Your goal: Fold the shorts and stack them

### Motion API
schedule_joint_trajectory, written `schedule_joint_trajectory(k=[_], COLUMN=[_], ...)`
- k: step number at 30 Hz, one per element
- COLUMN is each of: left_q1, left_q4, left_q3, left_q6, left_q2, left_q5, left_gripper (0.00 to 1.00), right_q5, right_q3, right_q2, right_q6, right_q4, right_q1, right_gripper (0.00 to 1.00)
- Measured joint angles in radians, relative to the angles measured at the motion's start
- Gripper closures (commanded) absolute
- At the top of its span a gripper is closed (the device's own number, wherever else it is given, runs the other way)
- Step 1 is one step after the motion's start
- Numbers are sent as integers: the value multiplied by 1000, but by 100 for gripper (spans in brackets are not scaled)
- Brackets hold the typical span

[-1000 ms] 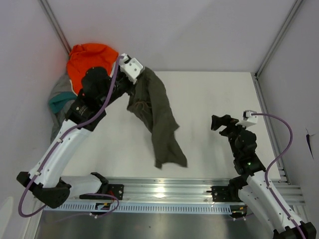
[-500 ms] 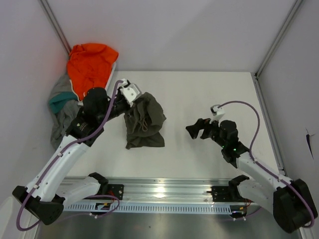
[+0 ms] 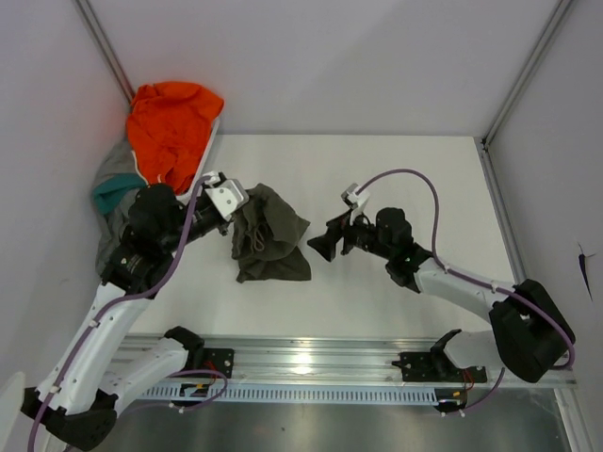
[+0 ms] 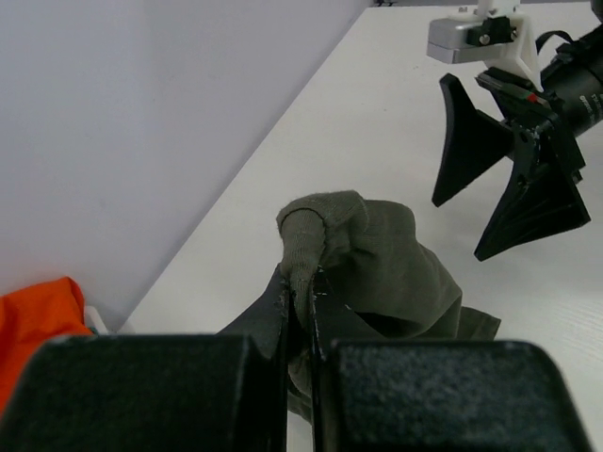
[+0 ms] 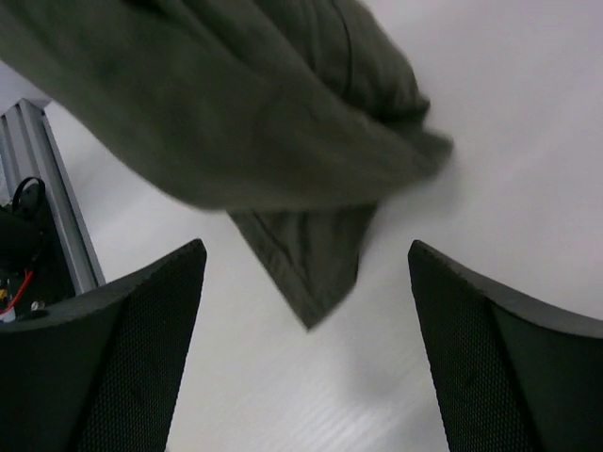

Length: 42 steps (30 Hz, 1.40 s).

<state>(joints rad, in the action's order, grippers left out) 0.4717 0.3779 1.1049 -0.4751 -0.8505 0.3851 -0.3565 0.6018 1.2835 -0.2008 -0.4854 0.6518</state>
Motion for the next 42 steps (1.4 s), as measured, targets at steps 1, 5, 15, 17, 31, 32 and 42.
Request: schedule_joint_trajectory(k=[1, 5, 15, 17, 31, 32, 42], left_q1=[-14, -59, -101, -130, -216, -219, -241], left_q4=[8, 34, 72, 74, 117, 124, 159], left_q3=[0, 0, 18, 30, 145, 154, 195], left_q6=[-6, -24, -38, -38, -38, -38, -40], left_q2=[10, 33, 42, 45, 66, 66, 58], left_q5=[11, 39, 45, 47, 130, 138, 145], left_gripper=[99, 99, 99, 99, 99, 99, 99], right_q5=[-17, -49, -126, -137, -259, -273, -454], right_q3=[39, 164, 315, 317, 493, 515, 641], right_q2=[20, 121, 360, 364, 511, 528, 619], right_q6=[23, 94, 225, 232, 256, 258, 247], right_q4=[-1, -26, 24, 25, 48, 51, 102], right_q1=[6, 21, 24, 24, 26, 25, 14], right_gripper=[12, 9, 19, 18, 14, 14, 100])
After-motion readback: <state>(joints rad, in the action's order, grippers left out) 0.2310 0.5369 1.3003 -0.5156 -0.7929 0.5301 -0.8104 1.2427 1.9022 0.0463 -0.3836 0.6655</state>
